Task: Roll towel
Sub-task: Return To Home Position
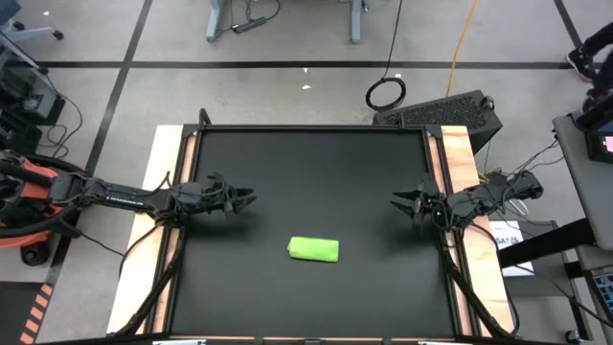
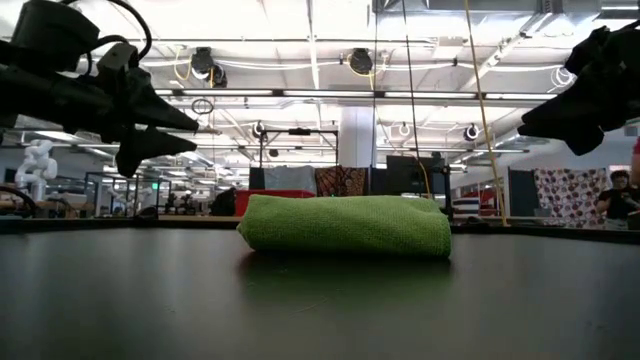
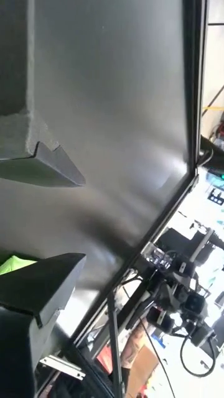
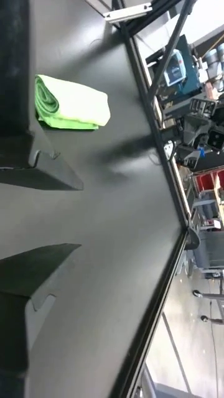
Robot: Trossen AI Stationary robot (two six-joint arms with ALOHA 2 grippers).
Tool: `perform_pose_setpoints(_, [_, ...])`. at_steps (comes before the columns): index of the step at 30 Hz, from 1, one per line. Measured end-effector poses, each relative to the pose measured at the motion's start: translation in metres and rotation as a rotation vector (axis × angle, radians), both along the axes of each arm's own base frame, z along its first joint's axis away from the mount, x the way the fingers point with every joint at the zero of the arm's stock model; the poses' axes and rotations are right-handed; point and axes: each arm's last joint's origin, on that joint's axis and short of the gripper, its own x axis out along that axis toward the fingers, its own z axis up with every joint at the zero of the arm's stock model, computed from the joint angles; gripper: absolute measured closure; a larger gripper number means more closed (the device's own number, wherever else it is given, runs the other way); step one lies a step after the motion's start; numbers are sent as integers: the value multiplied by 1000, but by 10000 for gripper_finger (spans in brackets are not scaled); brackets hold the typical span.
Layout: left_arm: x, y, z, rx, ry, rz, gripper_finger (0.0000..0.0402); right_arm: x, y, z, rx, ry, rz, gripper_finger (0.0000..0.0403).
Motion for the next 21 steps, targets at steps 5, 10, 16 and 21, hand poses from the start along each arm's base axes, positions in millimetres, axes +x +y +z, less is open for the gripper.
perform_pose_setpoints(5, [0, 0, -1, 0, 13, -1, 213, 0, 0, 0, 3, -4, 4, 264])
perform_pose_setpoints(10, [0, 0, -2, 0, 15, -2, 213, 0, 0, 0, 0, -4, 6, 264])
perform_pose_setpoints(16, [0, 0, -1, 0, 14, -2, 213, 0, 0, 0, 0, -3, 7, 264])
perform_pose_setpoints(21, [0, 0, -2, 1, 14, -2, 213, 0, 0, 0, 0, -3, 7, 264])
